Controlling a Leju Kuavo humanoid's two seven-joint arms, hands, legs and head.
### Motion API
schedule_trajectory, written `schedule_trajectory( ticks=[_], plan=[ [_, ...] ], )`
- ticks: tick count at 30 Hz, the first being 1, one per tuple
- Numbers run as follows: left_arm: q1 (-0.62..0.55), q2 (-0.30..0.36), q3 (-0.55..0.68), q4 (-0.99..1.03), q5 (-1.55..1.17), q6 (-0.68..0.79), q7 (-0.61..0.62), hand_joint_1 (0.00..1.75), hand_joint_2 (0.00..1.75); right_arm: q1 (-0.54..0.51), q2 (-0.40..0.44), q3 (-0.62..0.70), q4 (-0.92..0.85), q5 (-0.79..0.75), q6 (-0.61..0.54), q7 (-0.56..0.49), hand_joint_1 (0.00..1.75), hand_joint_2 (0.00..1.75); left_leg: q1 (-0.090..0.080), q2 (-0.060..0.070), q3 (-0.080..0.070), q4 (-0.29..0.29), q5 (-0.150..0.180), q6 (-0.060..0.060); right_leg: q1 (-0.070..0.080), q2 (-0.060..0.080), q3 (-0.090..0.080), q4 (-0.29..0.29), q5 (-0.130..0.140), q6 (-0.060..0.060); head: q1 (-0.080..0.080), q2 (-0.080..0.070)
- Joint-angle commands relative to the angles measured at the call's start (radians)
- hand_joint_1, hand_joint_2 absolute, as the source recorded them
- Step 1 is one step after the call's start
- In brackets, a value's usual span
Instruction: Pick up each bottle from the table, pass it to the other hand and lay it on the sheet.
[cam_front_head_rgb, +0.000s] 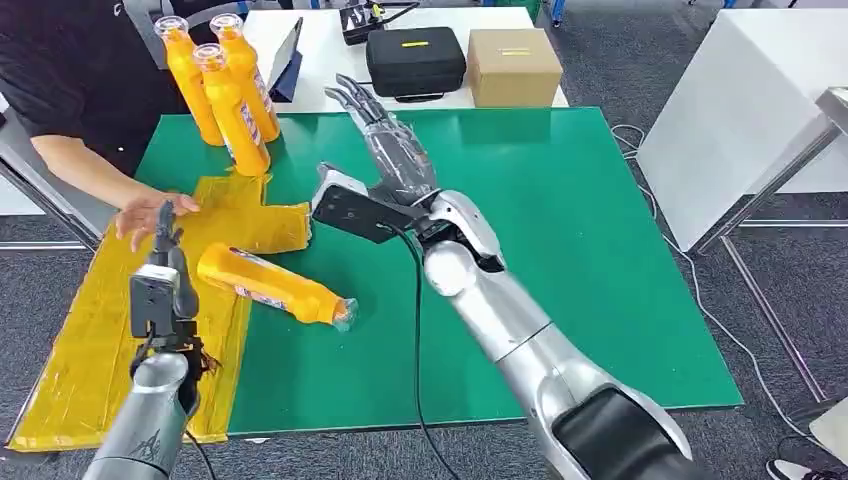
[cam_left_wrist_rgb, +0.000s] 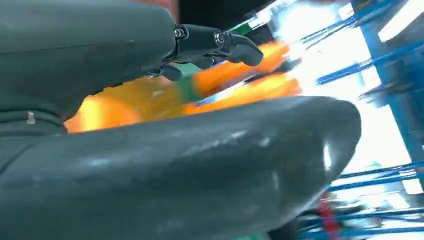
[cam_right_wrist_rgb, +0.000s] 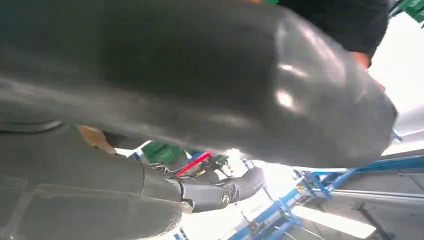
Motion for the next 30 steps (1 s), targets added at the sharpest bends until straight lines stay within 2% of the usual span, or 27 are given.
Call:
schedule_trajectory(
  ticks=[1, 6, 8, 12, 17, 20, 21, 23, 30],
  plan=[
    [0.0, 0.041, -0.072, -0.133, 0.028, 0.009, -0.018, 0.0, 0.0, -0.006, -0.038, -0.029, 0.0, -0.004, 0.0, -0.007, 0.0, 0.0, 0.001, 0.0, 0.003, 0.001, -0.002, -0.003, 0.001, -0.001, 0.004, 0.0, -0.002, -0.001, 0.0, 0.0],
    [-0.008, 0.046, -0.082, -0.122, 0.046, -0.008, -0.031, 0.0, 0.0, -0.003, -0.038, -0.034, -0.003, -0.005, -0.01, -0.004, 0.0, 0.0, 0.001, -0.001, 0.002, 0.0, -0.001, -0.002, 0.001, -0.001, 0.003, -0.001, -0.001, -0.001, 0.0, 0.0],
    [-0.041, 0.057, -0.099, -0.165, 0.172, -0.127, -0.056, 0.0, 0.0, 0.048, -0.052, -0.062, -0.023, -0.069, -0.043, -0.083, 0.0, 0.0, 0.001, -0.001, 0.003, 0.001, -0.002, -0.003, 0.001, -0.001, 0.003, 0.0, -0.002, -0.001, 0.0, 0.0],
    [-0.066, 0.04, -0.111, -0.2, 0.278, -0.212, 0.004, 0.0, 0.0, 0.121, -0.047, -0.1, -0.007, -0.159, -0.121, -0.249, 0.0, 0.0, 0.002, -0.004, 0.001, 0.001, -0.001, -0.002, 0.002, -0.004, 0.002, -0.001, -0.001, -0.001, 0.0, 0.0],
    [-0.1, 0.008, -0.144, -0.068, 0.359, -0.322, 0.002, 0.0, 0.0, 0.174, -0.022, -0.152, 0.066, -0.181, -0.264, -0.328, 0.0, 0.0, 0.001, -0.003, 0.003, -0.001, -0.001, -0.002, 0.001, -0.003, 0.004, -0.002, -0.001, -0.001, 0.0, 0.0],
    [-0.1, -0.003, -0.165, -0.057, 0.339, -0.339, -0.001, 0.0, 0.0, 0.208, -0.009, -0.141, 0.03, -0.097, -0.343, -0.306, 0.0, 0.0, 0.001, -0.005, 0.007, -0.001, -0.002, -0.004, 0.001, -0.006, 0.009, -0.003, -0.003, -0.001, 0.0, 0.0],
    [-0.097, -0.003, -0.169, -0.067, 0.325, -0.342, 0.004, 0.0, 0.0, 0.214, -0.006, -0.136, 0.014, -0.081, -0.341, -0.284, 0.0, 0.0, 0.001, -0.003, 0.003, -0.001, -0.001, -0.002, 0.001, -0.003, 0.004, -0.003, -0.001, -0.001, 0.0, 0.0],
    [-0.098, 0.0, -0.169, -0.08, 0.3, -0.358, 0.03, 0.0, 0.0, 0.219, -0.001, -0.125, 0.0, -0.063, -0.336, -0.254, 0.0, 0.0, 0.001, -0.002, 0.004, -0.001, -0.002, -0.003, 0.0, -0.003, 0.005, -0.002, -0.002, -0.001, 0.0, 0.0],
    [-0.11, -0.004, -0.151, -0.073, 0.269, -0.392, 0.041, 0.0, 0.0, 0.221, 0.008, -0.136, 0.009, -0.046, -0.327, -0.235, 0.0, 0.0, 0.001, -0.001, 0.003, 0.0, -0.002, -0.003, 0.001, -0.001, 0.003, -0.001, -0.002, -0.001, 0.0, 0.0]
  ],
)
